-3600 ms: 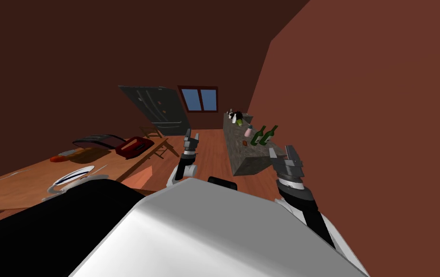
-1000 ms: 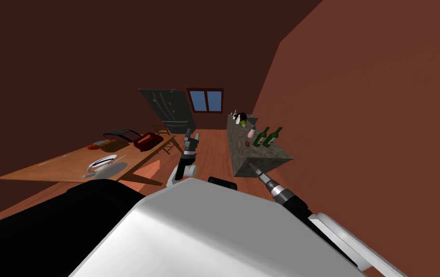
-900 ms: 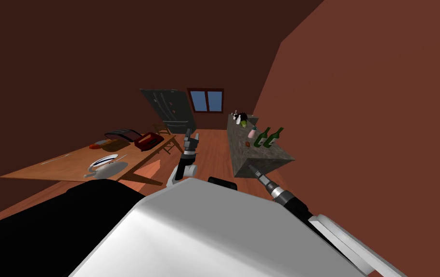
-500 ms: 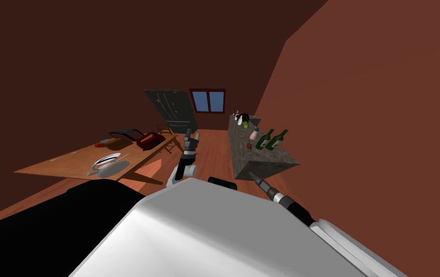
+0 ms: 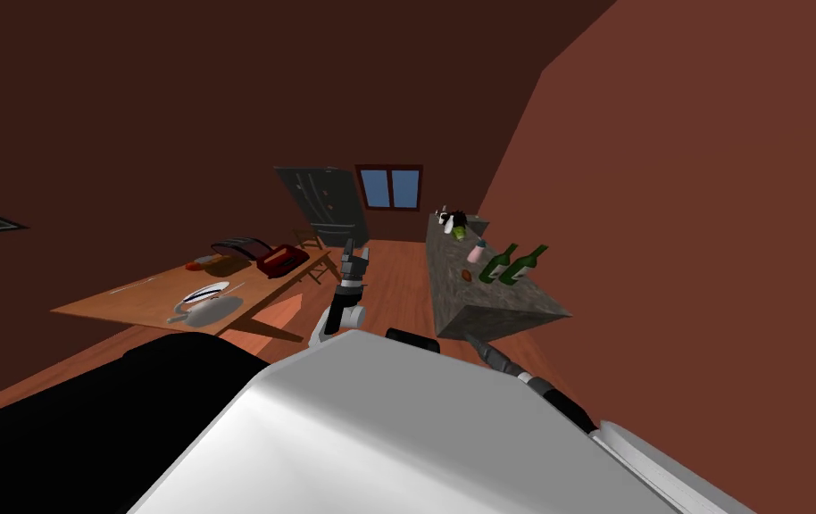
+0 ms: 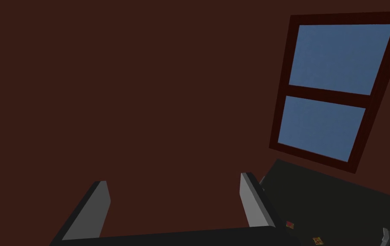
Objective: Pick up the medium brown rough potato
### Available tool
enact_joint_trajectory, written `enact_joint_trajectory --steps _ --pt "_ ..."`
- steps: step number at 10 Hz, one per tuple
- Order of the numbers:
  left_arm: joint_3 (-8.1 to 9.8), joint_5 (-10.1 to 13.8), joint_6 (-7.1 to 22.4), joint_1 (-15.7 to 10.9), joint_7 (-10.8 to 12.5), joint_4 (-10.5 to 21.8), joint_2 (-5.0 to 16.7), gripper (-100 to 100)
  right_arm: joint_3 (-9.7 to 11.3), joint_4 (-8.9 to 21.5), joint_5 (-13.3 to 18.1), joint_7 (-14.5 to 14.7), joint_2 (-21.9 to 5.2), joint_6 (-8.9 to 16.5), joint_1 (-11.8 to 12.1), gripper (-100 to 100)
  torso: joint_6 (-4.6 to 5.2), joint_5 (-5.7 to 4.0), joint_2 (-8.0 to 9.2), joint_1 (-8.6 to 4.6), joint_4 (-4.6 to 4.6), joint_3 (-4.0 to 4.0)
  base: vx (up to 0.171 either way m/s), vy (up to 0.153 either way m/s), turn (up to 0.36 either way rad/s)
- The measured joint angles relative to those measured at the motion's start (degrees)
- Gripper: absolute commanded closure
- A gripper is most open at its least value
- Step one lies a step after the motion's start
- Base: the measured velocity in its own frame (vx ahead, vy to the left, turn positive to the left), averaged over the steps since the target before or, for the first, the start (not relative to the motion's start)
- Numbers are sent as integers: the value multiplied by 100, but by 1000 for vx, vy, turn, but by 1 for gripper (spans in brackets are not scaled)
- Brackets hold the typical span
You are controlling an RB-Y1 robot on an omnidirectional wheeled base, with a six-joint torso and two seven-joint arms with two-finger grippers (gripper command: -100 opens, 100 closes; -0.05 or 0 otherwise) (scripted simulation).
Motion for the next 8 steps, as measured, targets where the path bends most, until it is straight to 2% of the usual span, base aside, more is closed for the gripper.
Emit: enact_joint_trajectory --steps 1,2,3,4,7,8 --pt "0 0 0 0 0 0 0 0 165 29 -2 8 -151 155 -81 -100 2 -1 -1 -2 -1 -1 118 12 125" --pt "0 0 0 0 0 0 0 0 482 10 -102 57 -388 421 -341 -100 -2 0 -11 4 -3 -7 105 0 60" --pt "0 0 0 1 0 0 0 0 513 -16 29 55 -501 569 -172 -100 4 1 -5 2 -2 -4 122 -8 137" --pt "0 0 0 0 0 0 0 0 650 26 154 49 -656 694 -82 -100 0 0 -11 0 -3 -7 109 -11 56" --pt "0 0 0 1 0 0 0 0 958 -15 327 58 -1067 1090 9 -100 3 1 -11 6 -3 -8 129 12 97" --pt "0 0 0 1 0 0 0 0 1044 -62 442 14 -1283 1232 106 -100 0 3 -17 14 -4 -10 114 4 74"
